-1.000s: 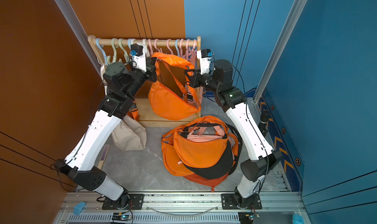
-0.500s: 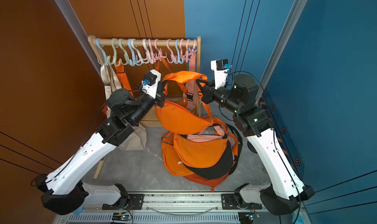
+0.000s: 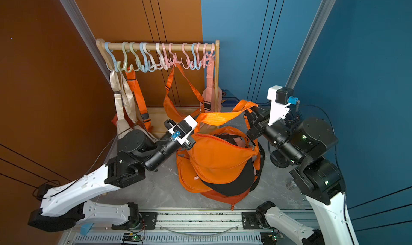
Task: Take the bag off the hook
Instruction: Place the bag inside the bag.
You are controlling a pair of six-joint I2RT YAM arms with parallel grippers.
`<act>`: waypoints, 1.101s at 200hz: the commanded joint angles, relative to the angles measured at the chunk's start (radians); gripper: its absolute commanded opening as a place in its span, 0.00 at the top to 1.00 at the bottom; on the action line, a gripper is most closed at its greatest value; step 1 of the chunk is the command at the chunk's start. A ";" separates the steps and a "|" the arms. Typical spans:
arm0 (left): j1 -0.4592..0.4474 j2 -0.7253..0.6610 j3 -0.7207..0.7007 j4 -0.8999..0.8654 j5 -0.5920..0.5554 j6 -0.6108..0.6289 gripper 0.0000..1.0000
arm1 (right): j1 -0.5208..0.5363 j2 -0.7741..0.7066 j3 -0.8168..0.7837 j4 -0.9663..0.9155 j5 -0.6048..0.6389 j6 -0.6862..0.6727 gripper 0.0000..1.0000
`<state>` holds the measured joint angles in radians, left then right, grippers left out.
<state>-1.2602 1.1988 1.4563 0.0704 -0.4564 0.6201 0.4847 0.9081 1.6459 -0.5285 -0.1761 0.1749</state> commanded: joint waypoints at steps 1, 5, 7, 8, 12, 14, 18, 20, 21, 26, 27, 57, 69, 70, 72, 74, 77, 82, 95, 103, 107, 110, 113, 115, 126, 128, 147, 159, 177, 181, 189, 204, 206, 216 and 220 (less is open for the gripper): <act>-0.068 -0.019 -0.018 0.056 -0.086 0.063 1.00 | 0.002 -0.052 -0.012 -0.056 0.072 -0.029 1.00; -0.076 -0.019 -0.019 0.056 -0.088 0.061 1.00 | 0.003 -0.058 -0.012 -0.063 0.079 -0.030 1.00; -0.081 -0.018 -0.021 0.056 -0.089 0.060 1.00 | 0.003 -0.063 -0.012 -0.067 0.081 -0.030 1.00; -0.084 -0.019 -0.021 0.056 -0.089 0.059 1.00 | 0.003 -0.064 -0.011 -0.069 0.083 -0.031 1.00; -0.091 -0.017 -0.024 0.055 -0.091 0.054 1.00 | 0.003 -0.071 -0.011 -0.076 0.089 -0.030 1.00; -0.096 -0.016 -0.026 0.055 -0.092 0.051 1.00 | 0.003 -0.074 -0.012 -0.080 0.092 -0.029 1.00; -0.101 -0.015 -0.029 0.055 -0.094 0.044 1.00 | 0.003 -0.080 -0.013 -0.088 0.097 -0.030 1.00; -0.104 -0.015 -0.031 0.055 -0.094 0.039 1.00 | 0.003 -0.082 -0.016 -0.091 0.099 -0.030 1.00; -0.104 -0.014 -0.031 0.055 -0.095 0.036 1.00 | 0.003 -0.082 -0.017 -0.093 0.100 -0.030 1.00; -0.108 -0.013 -0.038 0.055 -0.099 0.019 1.00 | 0.003 -0.089 -0.025 -0.099 0.108 -0.028 1.00; -0.109 -0.013 -0.039 0.055 -0.098 0.017 1.00 | 0.003 -0.091 -0.026 -0.101 0.111 -0.029 1.00; -0.088 -0.014 -0.101 0.051 -0.063 -0.141 1.00 | 0.003 -0.135 -0.145 -0.105 0.191 -0.017 1.00; -0.073 -0.003 -0.124 0.038 -0.047 -0.191 1.00 | 0.003 -0.145 -0.197 -0.099 0.230 -0.014 1.00; -0.070 -0.002 -0.126 0.038 -0.046 -0.196 1.00 | 0.003 -0.145 -0.201 -0.099 0.233 -0.013 1.00; -0.069 0.001 -0.129 0.034 -0.044 -0.203 1.00 | 0.003 -0.147 -0.210 -0.098 0.237 -0.013 1.00; -0.065 0.002 -0.132 0.033 -0.041 -0.213 1.00 | 0.003 -0.148 -0.217 -0.096 0.245 -0.011 1.00; -0.058 0.005 -0.139 0.030 -0.039 -0.226 1.00 | 0.002 -0.148 -0.229 -0.093 0.254 -0.011 1.00; -0.048 0.011 -0.152 0.025 -0.031 -0.250 1.00 | 0.002 -0.149 -0.250 -0.089 0.267 -0.009 1.00; -0.005 0.017 -0.190 0.022 0.007 -0.325 1.00 | -0.004 -0.144 -0.306 -0.072 0.296 -0.003 1.00; 0.029 0.019 -0.217 0.022 0.039 -0.385 1.00 | -0.007 -0.138 -0.334 -0.059 0.315 -0.003 1.00; 0.053 0.018 -0.231 0.021 0.061 -0.418 1.00 | -0.010 -0.132 -0.351 -0.055 0.329 -0.003 1.00; 0.070 0.017 -0.239 0.021 0.077 -0.442 1.00 | -0.012 -0.127 -0.360 -0.050 0.339 -0.003 1.00; 0.086 0.018 -0.250 0.023 0.090 -0.464 1.00 | -0.013 -0.122 -0.374 -0.045 0.350 -0.002 1.00; 0.093 0.018 -0.256 0.023 0.097 -0.478 1.00 | -0.015 -0.119 -0.382 -0.042 0.357 -0.003 1.00; 0.139 0.026 -0.282 0.025 0.125 -0.526 1.00 | -0.028 -0.093 -0.418 -0.025 0.380 -0.007 1.00; 0.144 0.028 -0.285 0.026 0.125 -0.530 1.00 | -0.031 -0.087 -0.426 -0.022 0.382 -0.006 1.00; 0.176 0.056 -0.302 0.027 0.130 -0.544 1.00 | -0.076 -0.038 -0.483 0.021 0.359 0.019 1.00; 0.196 0.078 -0.306 0.027 0.140 -0.555 1.00 | -0.110 -0.007 -0.518 0.060 0.321 0.048 1.00; 0.225 0.113 -0.308 0.030 0.156 -0.571 1.00 | -0.155 0.034 -0.562 0.128 0.272 0.094 1.00; 0.232 0.121 -0.309 0.031 0.160 -0.575 1.00 | -0.165 0.043 -0.573 0.144 0.262 0.104 1.00; 0.250 0.135 -0.316 0.035 0.169 -0.590 1.00 | -0.180 0.065 -0.586 0.170 0.247 0.117 1.00; 0.291 0.153 -0.333 0.048 0.201 -0.632 1.00 | -0.205 0.110 -0.600 0.208 0.226 0.143 1.00; 0.300 0.156 -0.337 0.051 0.207 -0.638 1.00 | -0.207 0.117 -0.602 0.211 0.225 0.145 1.00; 0.335 0.164 -0.356 0.069 0.235 -0.678 1.00 | -0.220 0.145 -0.606 0.230 0.214 0.155 1.00; 0.347 0.168 -0.362 0.075 0.244 -0.691 1.00 | -0.225 0.158 -0.610 0.238 0.211 0.158 1.00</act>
<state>-0.9833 1.3510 1.1351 0.1013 -0.2844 0.0315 0.2909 1.0218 1.0531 -0.4026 0.0669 0.2710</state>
